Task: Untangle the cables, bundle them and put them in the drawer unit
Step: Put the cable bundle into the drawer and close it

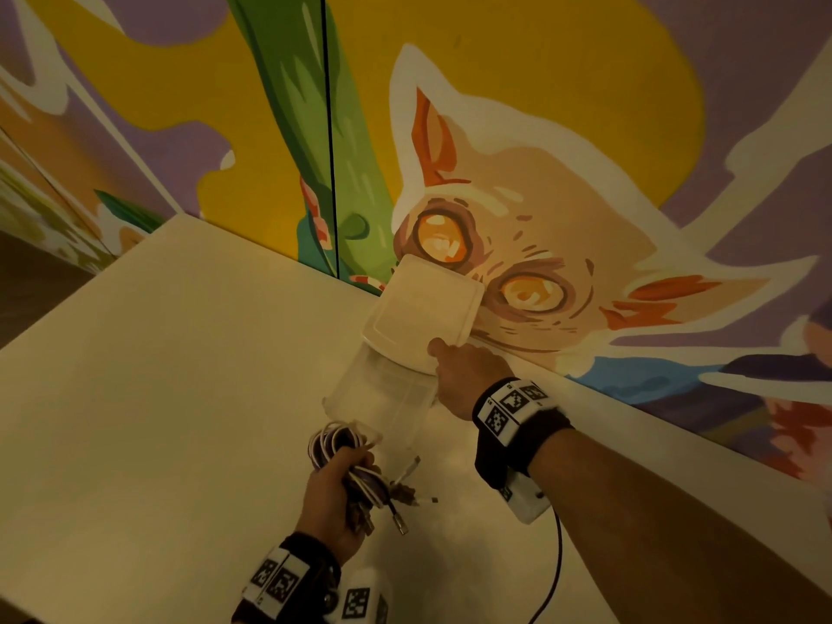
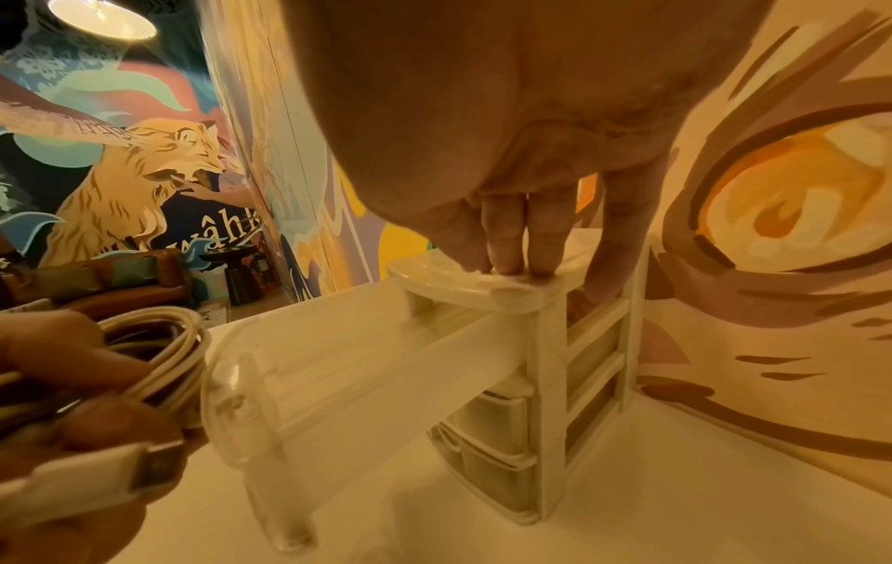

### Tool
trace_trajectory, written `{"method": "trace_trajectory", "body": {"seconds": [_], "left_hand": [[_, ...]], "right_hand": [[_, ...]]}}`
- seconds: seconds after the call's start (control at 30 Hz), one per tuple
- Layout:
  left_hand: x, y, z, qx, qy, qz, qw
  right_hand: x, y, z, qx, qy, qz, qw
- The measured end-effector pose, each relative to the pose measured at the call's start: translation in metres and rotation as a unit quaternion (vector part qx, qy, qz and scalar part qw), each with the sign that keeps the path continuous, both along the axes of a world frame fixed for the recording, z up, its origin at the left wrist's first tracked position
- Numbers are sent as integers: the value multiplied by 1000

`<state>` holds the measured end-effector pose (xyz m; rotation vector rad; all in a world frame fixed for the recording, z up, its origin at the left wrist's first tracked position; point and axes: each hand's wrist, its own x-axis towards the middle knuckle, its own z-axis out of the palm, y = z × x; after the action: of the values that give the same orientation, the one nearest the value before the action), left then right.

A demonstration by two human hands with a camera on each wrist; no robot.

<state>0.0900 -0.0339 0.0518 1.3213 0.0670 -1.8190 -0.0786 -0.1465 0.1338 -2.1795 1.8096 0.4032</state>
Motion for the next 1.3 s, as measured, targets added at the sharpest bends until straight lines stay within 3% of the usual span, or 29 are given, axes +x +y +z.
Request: {"method": "trace_trajectory", "body": {"seconds": [0.2,0.43,0.6,0.7,0.77,0.87,0.97,1.07,1.3], "left_hand": [[6,2,3,9,31,-18,999],[8,7,9,23,-3,-22,999],[23,11,11,67,-54,-84,993],[27,3,37,15,-39,-122,992],[26,-13,62,-100,-27,-110,989],[21,-52,88,-292,-31,-36,955],[9,-88,89,-363,-137,-10,922],[-2,-106,80,-383,-288,-81,874],[-15,-115,54,-363,-440,-292,768]], "right_hand": [[0,1,-1,-2,-4,-5,1000],[0,2,0,2,-10,-9,1000],[-2,1,0,-2,-11,-12,1000],[-2,2,0,-4,-13,-10,1000],[-3,2,1,-4,-13,-9,1000],[-2,1,2,8,-16,-10,1000],[-2,2,4,19,-19,-18,999],[-4,4,6,12,-22,-21,999],[-3,4,3,-6,-27,-25,999]]}}
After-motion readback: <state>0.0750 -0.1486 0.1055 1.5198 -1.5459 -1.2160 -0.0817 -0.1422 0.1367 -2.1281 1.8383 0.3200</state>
